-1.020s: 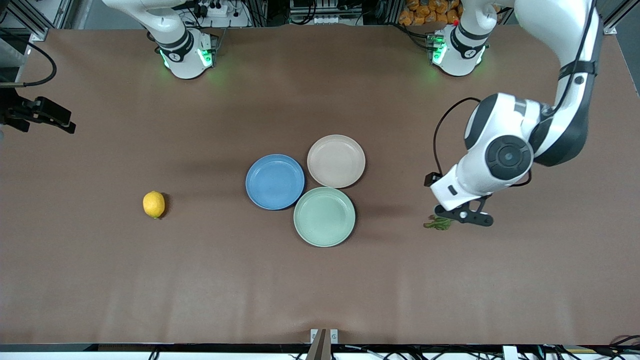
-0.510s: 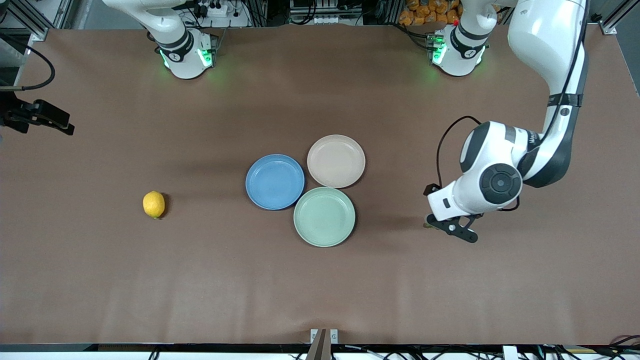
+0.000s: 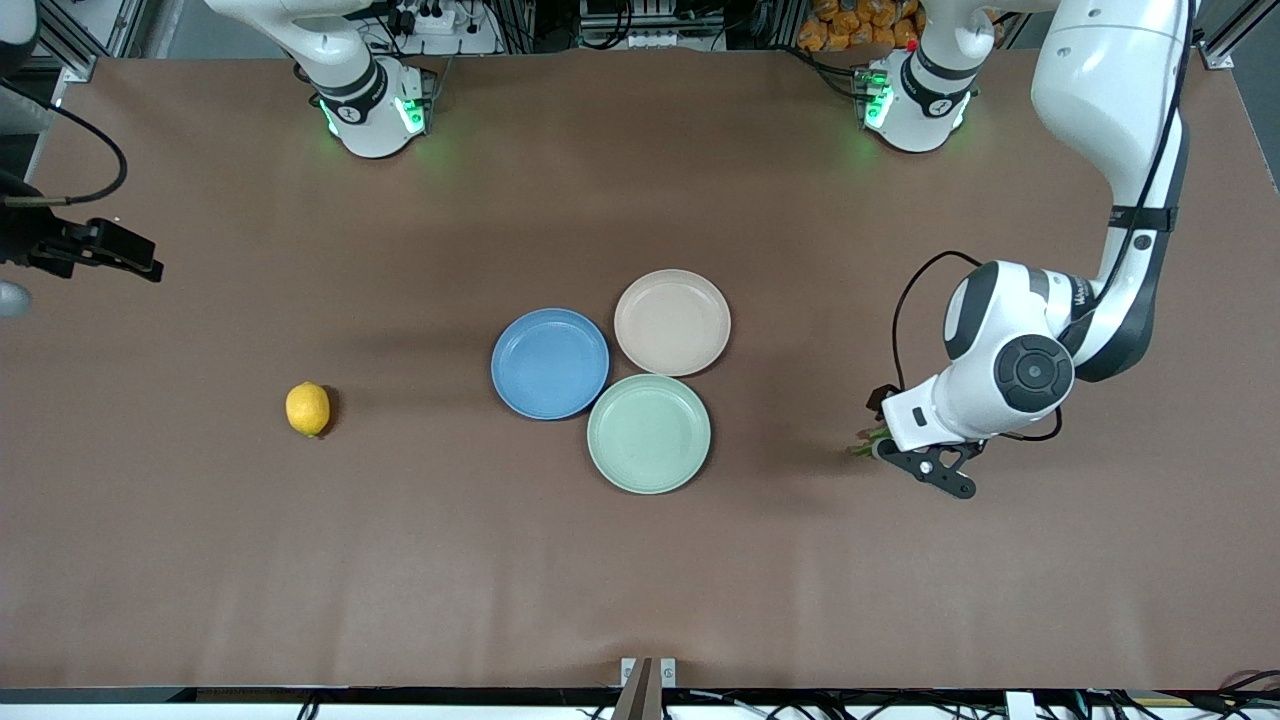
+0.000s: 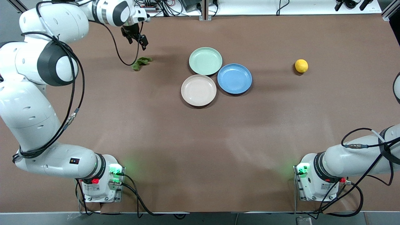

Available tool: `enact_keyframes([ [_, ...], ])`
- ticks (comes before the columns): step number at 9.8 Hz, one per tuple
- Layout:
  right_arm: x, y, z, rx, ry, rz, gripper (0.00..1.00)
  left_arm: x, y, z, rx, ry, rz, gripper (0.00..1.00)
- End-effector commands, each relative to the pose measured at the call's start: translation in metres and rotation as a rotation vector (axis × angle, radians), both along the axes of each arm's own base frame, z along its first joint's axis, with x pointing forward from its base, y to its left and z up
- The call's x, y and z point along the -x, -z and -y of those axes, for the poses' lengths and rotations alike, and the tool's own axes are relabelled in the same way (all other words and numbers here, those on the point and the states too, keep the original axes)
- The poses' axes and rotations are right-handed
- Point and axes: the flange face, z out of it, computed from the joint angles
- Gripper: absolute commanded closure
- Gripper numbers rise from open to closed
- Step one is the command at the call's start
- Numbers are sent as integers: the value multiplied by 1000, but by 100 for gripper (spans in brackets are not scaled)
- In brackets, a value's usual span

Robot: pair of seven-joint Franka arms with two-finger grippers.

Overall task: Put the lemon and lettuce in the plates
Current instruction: 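Close the left gripper on the lettuce while the right gripper reaches the lemon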

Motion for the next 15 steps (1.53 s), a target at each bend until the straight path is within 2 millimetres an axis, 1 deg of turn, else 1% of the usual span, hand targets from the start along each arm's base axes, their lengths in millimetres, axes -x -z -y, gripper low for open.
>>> enact_keyframes([
  [1,-10,13,-5,-11,3,-21,0,12,12,-4,23,19,18,0],
  [4,-28,45,-10,-19,-1,-50,0,13,27,-5,23,37,10,0],
  [7,-38,81,-11,-17,-3,-75,0,15,53,-5,25,32,-25,0],
  [9,-40,108,-11,-17,-4,-65,0,15,69,1,23,32,-22,0],
  [11,-40,134,-10,-16,-3,-58,0,15,82,-3,25,20,-36,0],
  [15,-35,192,-14,-15,-11,-23,0,12,95,-6,23,-4,-47,0],
])
